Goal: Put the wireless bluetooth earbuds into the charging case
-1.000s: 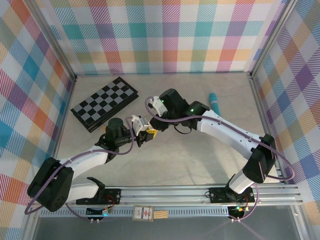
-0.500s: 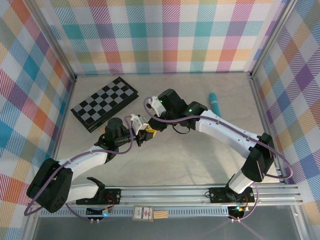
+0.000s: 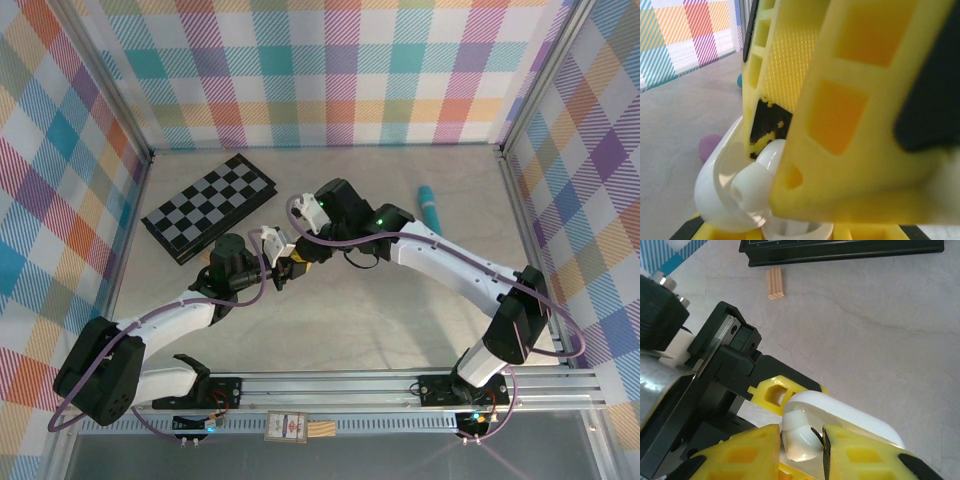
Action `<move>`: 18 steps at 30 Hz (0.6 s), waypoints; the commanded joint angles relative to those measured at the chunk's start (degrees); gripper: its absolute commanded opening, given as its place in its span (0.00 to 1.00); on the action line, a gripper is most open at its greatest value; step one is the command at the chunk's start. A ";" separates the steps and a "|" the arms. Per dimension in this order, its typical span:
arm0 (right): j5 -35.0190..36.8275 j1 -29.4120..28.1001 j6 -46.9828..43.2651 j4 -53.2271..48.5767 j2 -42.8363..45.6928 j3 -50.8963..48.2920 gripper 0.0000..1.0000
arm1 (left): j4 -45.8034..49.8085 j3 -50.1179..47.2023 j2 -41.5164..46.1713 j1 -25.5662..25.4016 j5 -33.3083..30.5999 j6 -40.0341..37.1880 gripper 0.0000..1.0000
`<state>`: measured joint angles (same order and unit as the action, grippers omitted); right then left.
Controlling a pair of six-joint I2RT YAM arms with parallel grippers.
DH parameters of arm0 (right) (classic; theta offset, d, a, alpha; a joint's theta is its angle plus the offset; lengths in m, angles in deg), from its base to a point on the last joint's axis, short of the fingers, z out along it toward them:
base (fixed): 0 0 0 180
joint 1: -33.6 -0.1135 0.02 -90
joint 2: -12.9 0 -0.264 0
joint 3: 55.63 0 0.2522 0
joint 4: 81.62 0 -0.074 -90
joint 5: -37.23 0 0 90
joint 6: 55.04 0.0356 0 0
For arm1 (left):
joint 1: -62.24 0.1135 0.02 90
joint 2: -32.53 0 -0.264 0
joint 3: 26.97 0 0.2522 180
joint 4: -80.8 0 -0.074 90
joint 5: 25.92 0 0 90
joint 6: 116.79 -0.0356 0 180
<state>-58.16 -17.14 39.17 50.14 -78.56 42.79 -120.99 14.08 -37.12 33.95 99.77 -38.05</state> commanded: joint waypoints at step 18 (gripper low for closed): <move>3.03 -0.06 4.32 4.38 3.55 -1.57 0.34 | -2.19 0.66 0.58 0.35 0.79 0.34 0.05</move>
<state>-54.90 -17.38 42.21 52.72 -76.51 41.26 -121.58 14.08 -37.10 33.95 99.55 -37.92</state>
